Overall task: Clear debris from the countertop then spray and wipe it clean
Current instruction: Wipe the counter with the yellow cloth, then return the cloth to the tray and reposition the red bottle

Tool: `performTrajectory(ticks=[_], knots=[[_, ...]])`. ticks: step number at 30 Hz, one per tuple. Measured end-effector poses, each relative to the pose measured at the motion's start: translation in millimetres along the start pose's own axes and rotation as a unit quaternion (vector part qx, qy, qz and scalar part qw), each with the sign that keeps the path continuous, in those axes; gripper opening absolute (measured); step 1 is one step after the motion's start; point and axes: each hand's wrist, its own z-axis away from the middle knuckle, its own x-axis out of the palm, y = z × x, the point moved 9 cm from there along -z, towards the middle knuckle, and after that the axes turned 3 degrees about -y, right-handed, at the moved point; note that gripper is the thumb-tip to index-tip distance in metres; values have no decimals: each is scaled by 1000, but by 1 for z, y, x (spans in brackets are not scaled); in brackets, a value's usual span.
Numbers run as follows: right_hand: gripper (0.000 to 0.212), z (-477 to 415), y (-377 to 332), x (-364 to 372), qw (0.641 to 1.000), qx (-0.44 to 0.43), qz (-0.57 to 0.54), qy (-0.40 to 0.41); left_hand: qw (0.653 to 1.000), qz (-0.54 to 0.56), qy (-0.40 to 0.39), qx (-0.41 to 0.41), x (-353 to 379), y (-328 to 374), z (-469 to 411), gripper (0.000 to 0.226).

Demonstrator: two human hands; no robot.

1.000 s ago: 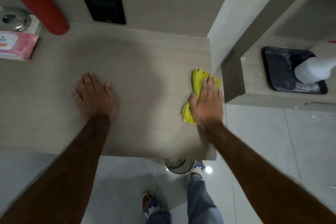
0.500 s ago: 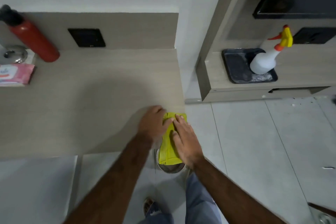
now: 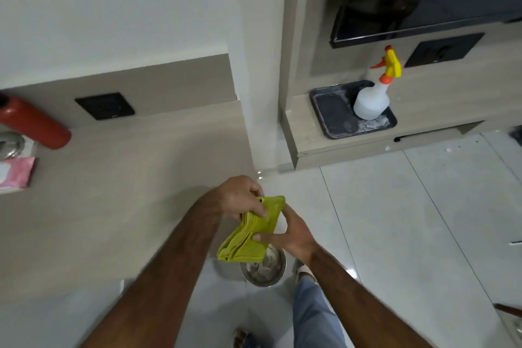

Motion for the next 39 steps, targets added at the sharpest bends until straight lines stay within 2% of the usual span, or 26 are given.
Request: performTrajectory(ticks=[3, 5, 6, 8, 12, 15, 17, 21, 25, 28, 30, 31, 32, 33, 34, 35, 36, 37, 39], knots=[[66, -7, -2, -22, 999, 18, -21, -42, 997, 52, -12, 53, -13, 53, -1, 22], [46, -11, -2, -52, 998, 27, -48, -9, 991, 109, -2, 83, -27, 89, -11, 21], [43, -12, -1, -71, 997, 31, -75, 19, 986, 136, 11, 94, -35, 105, -19, 21], [44, -14, 0, -106, 987, 30, -140, 68, 982, 150, 55, 104, -54, 131, -39, 24], [35, -28, 10, -169, 950, 49, -290, 110, 980, 86, 140, 110, -82, 181, -103, 23], [24, -48, 14, -203, 914, 84, -377, 123, 977, 10, 165, 131, -90, 215, -159, 19], [25, -67, 15, -225, 892, 108, -417, 133, 976, -24, 174, 128, -93, 233, -200, 26], [23, -112, 2, -263, 866, 125, -460, 152, 967, -73, 218, 112, -107, 256, -267, 37], [11, -151, -11, -290, 866, 142, -449, 168, 966, -94, 222, 91, -117, 262, -322, 42], [21, -163, -16, -301, 870, 159, -431, 179, 962, -121, 230, 86, -114, 260, -343, 43], [36, -159, -18, -311, 889, 163, -376, 206, 959, -133, 236, 83, -110, 257, -349, 46], [41, -153, -22, -318, 917, 159, -288, 227, 957, -143, 240, 80, -109, 255, -348, 47], [44, -147, -31, -328, 947, 148, -141, 250, 953, -160, 246, 81, -108, 254, -344, 48], [47, -141, -43, -335, 953, 123, 43, 273, 945, -181, 258, 88, -108, 254, -337, 48], [46, -134, -61, -336, 927, 76, 223, 292, 935, -198, 276, 100, -108, 254, -327, 47], [43, -129, -83, -328, 884, 5, 357, 303, 926, -202, 297, 114, -107, 253, -313, 46], [40, -127, -101, -314, 845, -69, 438, 299, 919, -196, 317, 128, -104, 249, -297, 46], [40, -128, -114, -299, 823, -129, 480, 275, 914, -185, 332, 140, -100, 243, -280, 45], [52, -142, -121, -273, 823, -174, 507, 188, 911, -169, 347, 146, -89, 224, -250, 43]])
